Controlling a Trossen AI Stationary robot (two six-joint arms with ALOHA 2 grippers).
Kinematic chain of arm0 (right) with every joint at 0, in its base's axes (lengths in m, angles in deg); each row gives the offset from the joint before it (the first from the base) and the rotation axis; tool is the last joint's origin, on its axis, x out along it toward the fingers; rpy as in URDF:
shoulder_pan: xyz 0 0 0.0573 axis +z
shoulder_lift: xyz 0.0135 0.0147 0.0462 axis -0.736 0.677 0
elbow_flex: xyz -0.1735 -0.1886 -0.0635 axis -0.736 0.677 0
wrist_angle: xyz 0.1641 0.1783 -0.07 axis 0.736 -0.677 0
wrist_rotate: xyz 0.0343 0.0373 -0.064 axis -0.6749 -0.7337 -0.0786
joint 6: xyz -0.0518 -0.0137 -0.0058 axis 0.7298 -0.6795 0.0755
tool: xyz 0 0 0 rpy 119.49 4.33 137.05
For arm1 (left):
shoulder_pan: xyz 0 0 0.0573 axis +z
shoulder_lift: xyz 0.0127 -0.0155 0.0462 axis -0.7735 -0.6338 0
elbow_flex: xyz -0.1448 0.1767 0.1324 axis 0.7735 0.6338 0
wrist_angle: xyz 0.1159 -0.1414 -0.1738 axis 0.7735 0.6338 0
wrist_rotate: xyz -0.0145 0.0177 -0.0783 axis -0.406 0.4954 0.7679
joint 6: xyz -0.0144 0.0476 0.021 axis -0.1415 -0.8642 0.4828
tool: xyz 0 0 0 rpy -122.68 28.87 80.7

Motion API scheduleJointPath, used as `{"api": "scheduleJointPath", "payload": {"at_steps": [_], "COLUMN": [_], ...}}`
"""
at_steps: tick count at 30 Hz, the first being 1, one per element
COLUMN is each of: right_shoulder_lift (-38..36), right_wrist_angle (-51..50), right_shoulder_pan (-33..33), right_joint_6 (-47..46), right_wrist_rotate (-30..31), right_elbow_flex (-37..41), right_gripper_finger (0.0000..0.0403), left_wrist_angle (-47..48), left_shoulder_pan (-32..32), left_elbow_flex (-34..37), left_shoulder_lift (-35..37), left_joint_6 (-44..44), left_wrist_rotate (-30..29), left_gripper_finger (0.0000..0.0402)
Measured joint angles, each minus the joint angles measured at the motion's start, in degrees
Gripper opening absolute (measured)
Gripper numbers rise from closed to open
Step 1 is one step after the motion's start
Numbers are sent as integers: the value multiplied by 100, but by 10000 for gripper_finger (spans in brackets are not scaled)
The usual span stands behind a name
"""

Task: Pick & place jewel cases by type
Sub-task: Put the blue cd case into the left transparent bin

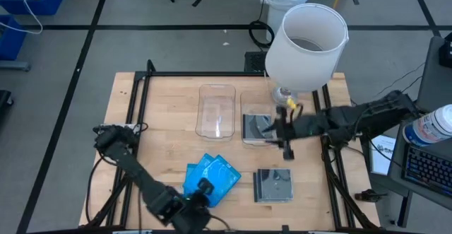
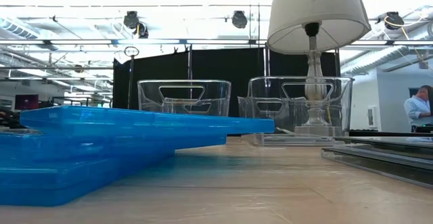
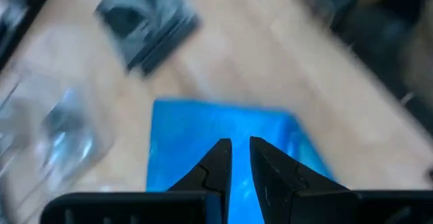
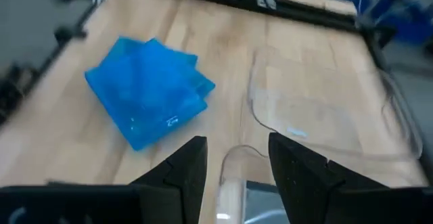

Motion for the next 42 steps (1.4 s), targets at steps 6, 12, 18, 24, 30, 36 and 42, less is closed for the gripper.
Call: {"api": "scheduleJointPath", "payload": {"at_steps": [6, 12, 18, 24, 30, 36, 42], "right_shoulder_lift": [1057, 2260, 3152, 3910, 4628, 5037, 4836], "right_wrist_angle": [152, 1562, 2451, 3456, 4837, 4922, 4546], "right_shoulder_pan": [1194, 1682, 2089, 2362, 2496, 2438, 2435], "right_joint_6": [411, 1184, 2303, 3069, 3915, 3099, 2252], "right_wrist_rotate": [1419, 1865, 2481, 3174, 3484, 3647, 3658], "right_elbow_flex": [59, 61, 61, 61, 56, -396, -930], "right_gripper_finger": [148, 150, 168, 201, 237, 246, 229], "left_wrist_angle": [-635, -2353, -3576, -4594, -4830, -4970, -4938], "left_shoulder_pan": [-295, -387, -321, -158, -35, -42, -159], "left_elbow_flex": [1290, 3058, 4472, 5409, 5684, 5681, 5679], "left_shoulder_lift": [568, 1551, 2535, 3078, 3144, 3144, 3144], "left_joint_6": [536, 599, 638, 627, 658, 779, 971], "left_wrist_rotate": [-735, -986, -1014, -960, -740, -601, -487], "left_gripper_finger": [62, 62, 62, 62, 62, 62, 62]}}
